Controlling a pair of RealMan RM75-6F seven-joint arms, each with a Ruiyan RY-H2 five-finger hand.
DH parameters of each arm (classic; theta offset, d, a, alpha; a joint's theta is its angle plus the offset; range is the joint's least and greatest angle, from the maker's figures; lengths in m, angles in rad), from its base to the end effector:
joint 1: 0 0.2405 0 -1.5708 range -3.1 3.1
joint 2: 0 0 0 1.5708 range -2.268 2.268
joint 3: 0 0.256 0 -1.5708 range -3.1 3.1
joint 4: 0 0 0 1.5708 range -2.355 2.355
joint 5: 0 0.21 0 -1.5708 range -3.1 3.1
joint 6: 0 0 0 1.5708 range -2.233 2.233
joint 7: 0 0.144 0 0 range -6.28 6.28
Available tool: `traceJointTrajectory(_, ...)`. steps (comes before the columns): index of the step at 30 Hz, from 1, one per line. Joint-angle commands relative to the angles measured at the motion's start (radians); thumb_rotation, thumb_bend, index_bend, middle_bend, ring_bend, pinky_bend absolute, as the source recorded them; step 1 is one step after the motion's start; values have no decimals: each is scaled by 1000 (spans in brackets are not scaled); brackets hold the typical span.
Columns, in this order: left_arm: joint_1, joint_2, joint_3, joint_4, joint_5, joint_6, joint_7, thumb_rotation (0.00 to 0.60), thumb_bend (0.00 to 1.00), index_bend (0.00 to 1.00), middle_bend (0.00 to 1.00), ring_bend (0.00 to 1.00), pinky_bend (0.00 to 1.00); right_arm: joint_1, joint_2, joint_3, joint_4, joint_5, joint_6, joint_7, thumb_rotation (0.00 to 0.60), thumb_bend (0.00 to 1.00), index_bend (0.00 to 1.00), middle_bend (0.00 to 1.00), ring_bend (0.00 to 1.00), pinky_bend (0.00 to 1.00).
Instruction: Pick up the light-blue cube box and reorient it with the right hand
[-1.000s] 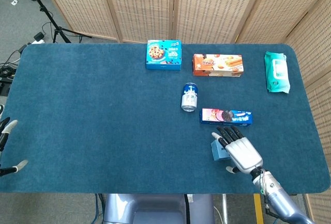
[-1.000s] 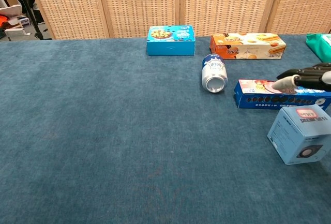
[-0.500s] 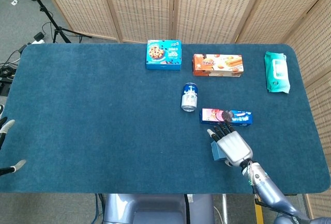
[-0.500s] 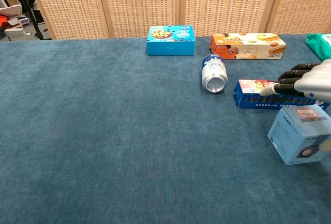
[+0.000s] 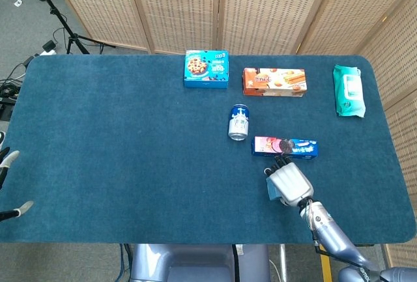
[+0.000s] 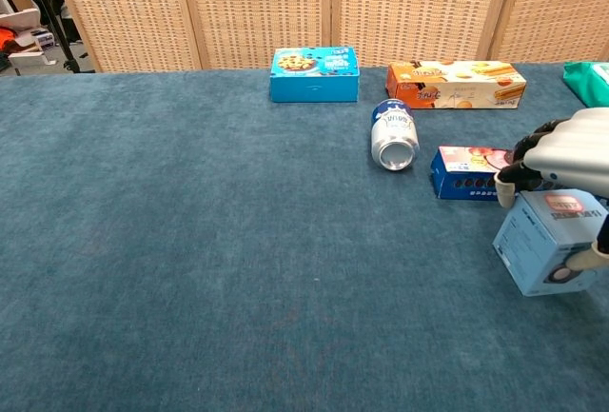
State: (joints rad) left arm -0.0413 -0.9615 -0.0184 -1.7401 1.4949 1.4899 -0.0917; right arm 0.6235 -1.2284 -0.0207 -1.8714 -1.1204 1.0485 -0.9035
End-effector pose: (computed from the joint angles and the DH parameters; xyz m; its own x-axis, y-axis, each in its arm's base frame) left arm -0.3063 0.1599 0.1933 0.3373 0.0417 0.9405 0.9400 0.0394 -0.3389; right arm -0.1879 -0.2662 0.0450 0.8493 -0.1699 0.4997 -0.5138 -0.4833 0.7089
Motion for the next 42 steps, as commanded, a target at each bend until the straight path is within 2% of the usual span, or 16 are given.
traceJointTrajectory(1,-1,0,0,0,-1,-1,0,600,0,0,0,0,0,-6,-9,-14,20,-21,10,5,600,283,425,463,255,216)
traceJointTrajectory(5,-1,0,0,1,1,-2,1,600,0,0,0,0,0,-14,-1,-22,22,-61,16,43,600,333,448,485,273,228)
traceJointTrajectory(8,0,0,0,1,1,-1,1,600,0,0,0,0,0,-35,21,-21,16,-145,40,161,600,342,448,486,273,228)
traceJointTrajectory(13,0,-2,2,0,5,-1,5,600,0,0,0,0,0,-82,50,-18,105,-351,120,562,600,388,462,500,279,228)
traceJointTrajectory(19,2,-9,8,-7,18,6,29,600,0,0,0,0,0,-117,-4,-61,364,-550,228,1205,600,462,462,502,280,228)
traceJointTrajectory(21,3,-11,9,-9,20,7,34,600,0,0,0,0,0,-124,-29,-68,428,-572,252,1297,600,477,465,504,280,228)
traceJointTrajectory(27,1,-22,10,-14,21,5,65,600,0,0,0,0,0,-158,-150,-87,653,-631,346,1502,600,523,477,513,280,228)
traceJointTrajectory(30,0,-28,11,-17,20,3,82,600,0,0,0,0,0,-173,-212,-91,748,-647,384,1564,600,542,481,517,280,228)
traceJointTrajectory(34,0,-34,10,-19,16,1,98,600,0,0,0,0,0,-186,-271,-90,822,-636,388,1626,600,543,490,525,282,228)
traceJointTrajectory(40,-2,-39,9,-19,9,-3,109,600,0,0,0,0,0,-195,-317,-82,878,-621,386,1646,600,543,490,520,282,228)
traceJointTrajectory(42,-3,-42,9,-20,8,-5,114,600,0,0,0,0,0,-199,-334,-81,901,-615,382,1655,600,524,452,446,253,228)
